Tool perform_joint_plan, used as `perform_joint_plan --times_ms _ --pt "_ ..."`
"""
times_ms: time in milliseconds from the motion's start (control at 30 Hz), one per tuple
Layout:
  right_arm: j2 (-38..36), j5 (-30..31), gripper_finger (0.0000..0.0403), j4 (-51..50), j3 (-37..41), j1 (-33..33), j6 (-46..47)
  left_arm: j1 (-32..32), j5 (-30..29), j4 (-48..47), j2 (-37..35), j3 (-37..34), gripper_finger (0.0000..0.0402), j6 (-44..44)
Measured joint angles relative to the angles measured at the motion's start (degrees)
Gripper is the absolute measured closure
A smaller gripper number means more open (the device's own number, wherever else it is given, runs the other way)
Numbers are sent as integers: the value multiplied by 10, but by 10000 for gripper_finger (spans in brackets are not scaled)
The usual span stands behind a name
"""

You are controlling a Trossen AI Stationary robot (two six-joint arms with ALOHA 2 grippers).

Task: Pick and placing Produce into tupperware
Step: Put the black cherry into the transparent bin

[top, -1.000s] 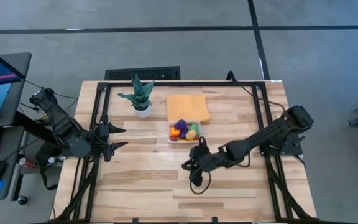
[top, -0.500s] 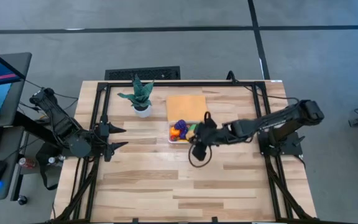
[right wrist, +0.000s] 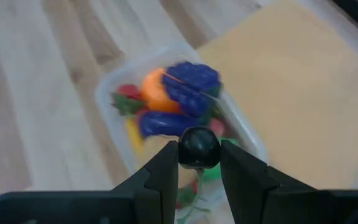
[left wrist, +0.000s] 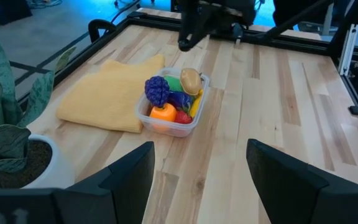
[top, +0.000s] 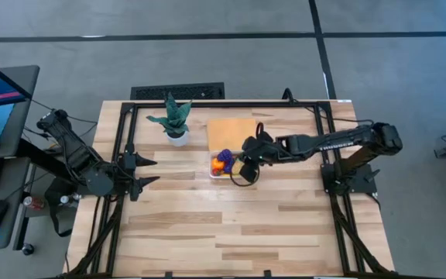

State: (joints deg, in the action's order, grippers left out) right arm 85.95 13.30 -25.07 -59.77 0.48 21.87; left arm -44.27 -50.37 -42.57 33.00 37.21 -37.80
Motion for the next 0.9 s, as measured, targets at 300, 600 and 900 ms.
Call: perform_joint_plan --times_ms 300,600,900 --pt "16 -18 300 -29 0 -37 -32 0 -17 0 0 0 155 -4" --pt "15 -20 300 -26 0 -56 -57 0 -36 -1 0 0 155 -4" --pt "63 -35 300 6 -1 -64 -60 0 -55 -4 0 0 155 -3"
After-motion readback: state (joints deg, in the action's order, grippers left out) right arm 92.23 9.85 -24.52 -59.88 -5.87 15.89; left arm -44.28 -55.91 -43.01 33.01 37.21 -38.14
